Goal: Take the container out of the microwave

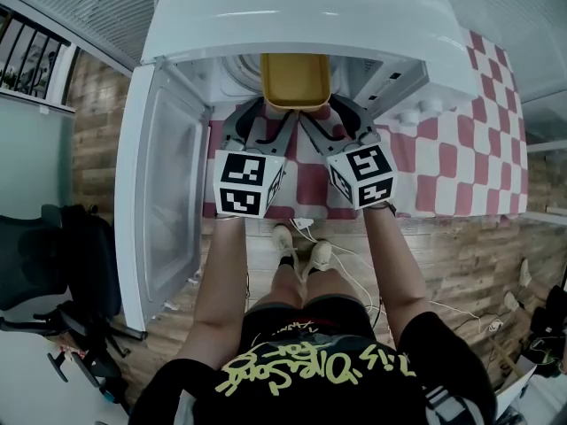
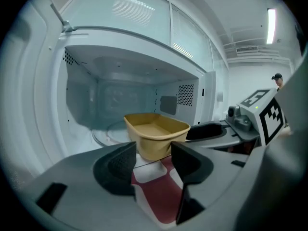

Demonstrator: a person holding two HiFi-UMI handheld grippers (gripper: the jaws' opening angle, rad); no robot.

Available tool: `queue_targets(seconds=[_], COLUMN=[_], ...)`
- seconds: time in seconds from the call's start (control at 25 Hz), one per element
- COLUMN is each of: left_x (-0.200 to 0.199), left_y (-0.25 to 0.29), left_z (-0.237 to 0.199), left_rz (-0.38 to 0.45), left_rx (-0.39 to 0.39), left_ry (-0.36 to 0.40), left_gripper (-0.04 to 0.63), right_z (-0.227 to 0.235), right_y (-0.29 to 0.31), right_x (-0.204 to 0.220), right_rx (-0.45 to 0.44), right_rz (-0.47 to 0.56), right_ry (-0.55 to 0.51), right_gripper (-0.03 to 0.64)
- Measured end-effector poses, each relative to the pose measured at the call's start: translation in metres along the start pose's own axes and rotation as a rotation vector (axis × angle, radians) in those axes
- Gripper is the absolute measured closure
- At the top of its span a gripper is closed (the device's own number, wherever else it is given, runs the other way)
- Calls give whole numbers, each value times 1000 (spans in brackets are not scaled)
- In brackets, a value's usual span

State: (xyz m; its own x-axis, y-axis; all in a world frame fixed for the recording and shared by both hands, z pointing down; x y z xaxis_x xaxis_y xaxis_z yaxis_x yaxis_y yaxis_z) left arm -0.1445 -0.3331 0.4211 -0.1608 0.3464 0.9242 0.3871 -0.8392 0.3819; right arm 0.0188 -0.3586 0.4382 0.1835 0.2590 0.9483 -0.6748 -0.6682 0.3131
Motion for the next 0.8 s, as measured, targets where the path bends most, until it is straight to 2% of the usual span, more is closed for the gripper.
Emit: queue_targets(seconds=[0.24,0.8], left_x=[3,2], left_y=[7,4], left_z=[-1,8], left_rz=[-24,-6], left_rx=[26,-7], left_ry=[9,15], left_gripper=[380,385], right_z=[1,-2], right_y=[2,-2], right_x=[1,0], right_rx=[-9,42], right_rz=[8,2], right_ry=[5,-3], right_gripper=[380,391])
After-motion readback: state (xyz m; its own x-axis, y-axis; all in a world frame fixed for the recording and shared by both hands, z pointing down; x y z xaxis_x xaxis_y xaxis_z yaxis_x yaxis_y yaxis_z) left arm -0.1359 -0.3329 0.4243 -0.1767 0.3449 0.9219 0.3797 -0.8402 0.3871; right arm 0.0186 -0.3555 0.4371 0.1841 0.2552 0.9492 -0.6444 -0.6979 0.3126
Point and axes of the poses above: the fingertips, and each gripper's own axes: y forward along the fingers, z to its right, x out of its underside, the point moved 10 cm from there along -y, backward along the fingers
